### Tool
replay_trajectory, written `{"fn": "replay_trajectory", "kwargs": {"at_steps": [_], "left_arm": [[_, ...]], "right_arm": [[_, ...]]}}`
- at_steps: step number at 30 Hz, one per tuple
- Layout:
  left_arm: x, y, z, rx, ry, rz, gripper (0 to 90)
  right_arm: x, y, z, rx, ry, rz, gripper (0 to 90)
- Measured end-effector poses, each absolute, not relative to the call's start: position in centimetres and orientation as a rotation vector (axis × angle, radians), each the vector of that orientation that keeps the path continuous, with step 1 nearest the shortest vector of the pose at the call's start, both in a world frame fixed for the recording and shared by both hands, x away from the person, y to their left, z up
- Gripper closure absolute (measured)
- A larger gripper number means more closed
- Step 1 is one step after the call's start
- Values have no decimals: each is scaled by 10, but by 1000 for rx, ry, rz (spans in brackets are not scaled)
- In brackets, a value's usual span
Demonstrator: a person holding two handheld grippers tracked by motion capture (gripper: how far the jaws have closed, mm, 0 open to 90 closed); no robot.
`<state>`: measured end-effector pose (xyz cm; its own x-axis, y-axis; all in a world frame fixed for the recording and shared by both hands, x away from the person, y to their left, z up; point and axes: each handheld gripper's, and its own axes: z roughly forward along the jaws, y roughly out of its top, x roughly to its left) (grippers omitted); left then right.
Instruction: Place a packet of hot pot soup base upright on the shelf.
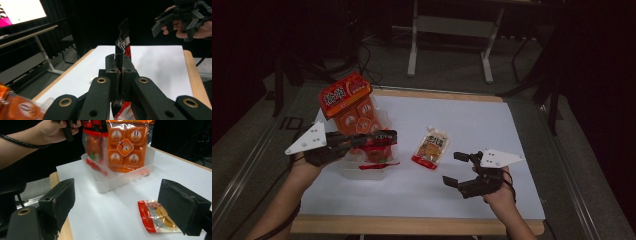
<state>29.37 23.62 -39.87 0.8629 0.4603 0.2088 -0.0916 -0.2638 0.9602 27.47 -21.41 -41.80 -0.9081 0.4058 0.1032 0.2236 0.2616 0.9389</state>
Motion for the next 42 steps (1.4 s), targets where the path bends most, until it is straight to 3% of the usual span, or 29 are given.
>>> {"fn": "replay_trajectory", "kwargs": {"at_steps": [12,26,42], "left_arm": [[307,265,-414,1791,357,574,876],[302,271,-428,1824,313,440,874],[300,277,-456,1829,320,386,871]], "right_arm": [[277,-215,-422,612,2382,1732,146],[279,-215,-424,631,2397,1742,148],[280,-215,-427,640,2402,1746,149]]}}
